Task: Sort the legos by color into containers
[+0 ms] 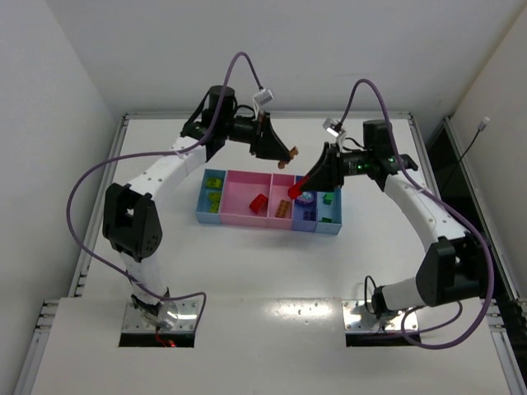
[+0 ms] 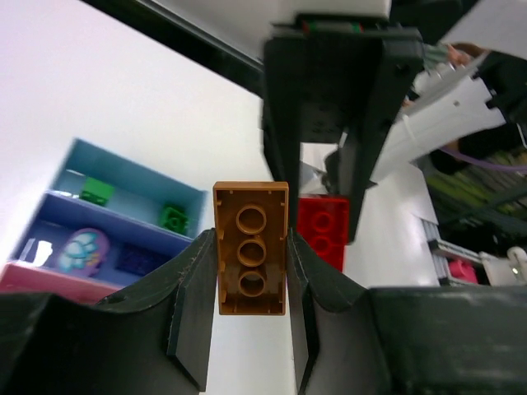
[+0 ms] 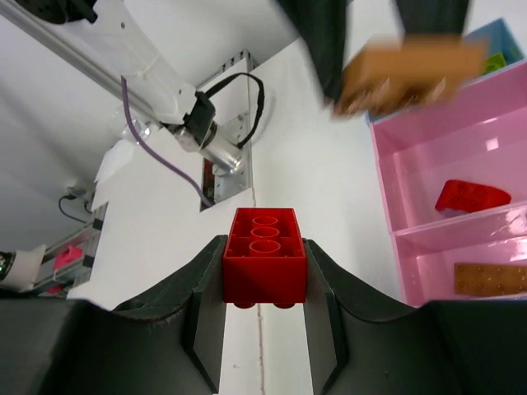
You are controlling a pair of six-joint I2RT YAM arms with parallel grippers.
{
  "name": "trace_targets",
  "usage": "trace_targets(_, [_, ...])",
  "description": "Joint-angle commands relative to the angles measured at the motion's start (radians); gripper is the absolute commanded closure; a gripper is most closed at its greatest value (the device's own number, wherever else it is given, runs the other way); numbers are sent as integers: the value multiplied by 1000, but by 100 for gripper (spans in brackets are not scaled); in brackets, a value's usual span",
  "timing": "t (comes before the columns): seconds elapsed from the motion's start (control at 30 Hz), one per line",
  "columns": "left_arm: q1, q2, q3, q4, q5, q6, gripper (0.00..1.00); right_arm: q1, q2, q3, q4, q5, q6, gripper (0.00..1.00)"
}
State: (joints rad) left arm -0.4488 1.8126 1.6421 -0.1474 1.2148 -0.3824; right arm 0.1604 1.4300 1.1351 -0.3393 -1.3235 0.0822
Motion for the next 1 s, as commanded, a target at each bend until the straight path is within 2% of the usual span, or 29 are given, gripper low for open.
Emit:
trace_targets(0.0, [30,-42,18,86,-26,-26,100,5,-40,-12,-81,-23,-107,100])
trace_targets(0.13, [30,-42,18,68,-37,-26,100,5,-40,-12,-104,-14,-137,100])
trace_targets(0.2, [30,-42,18,-22,-61,51,100,-5,-49,0,-162,29,-176,100])
trace_targets(0.3, [30,-81,-59,-109,-170,117,100,-15,-60,12,-204,151,-222,100])
trace_targets(0.4, [30,-133,-126,-119,-331,126,100,-15,-88,12,-170,314,-182,100])
trace_targets(0.53, [-22,-212,-254,-130,-662,126,100,-15,-97,31,-101,513,-52,100])
trace_targets(0.7, [-93,-237,-312,-109,-846,24,100,-25,-117,43,-79,674,54,100])
trace_targets(0.97, [-123,-204,-355,-77,-1054,-217,100,-35,-160,11,-33,915,192,100])
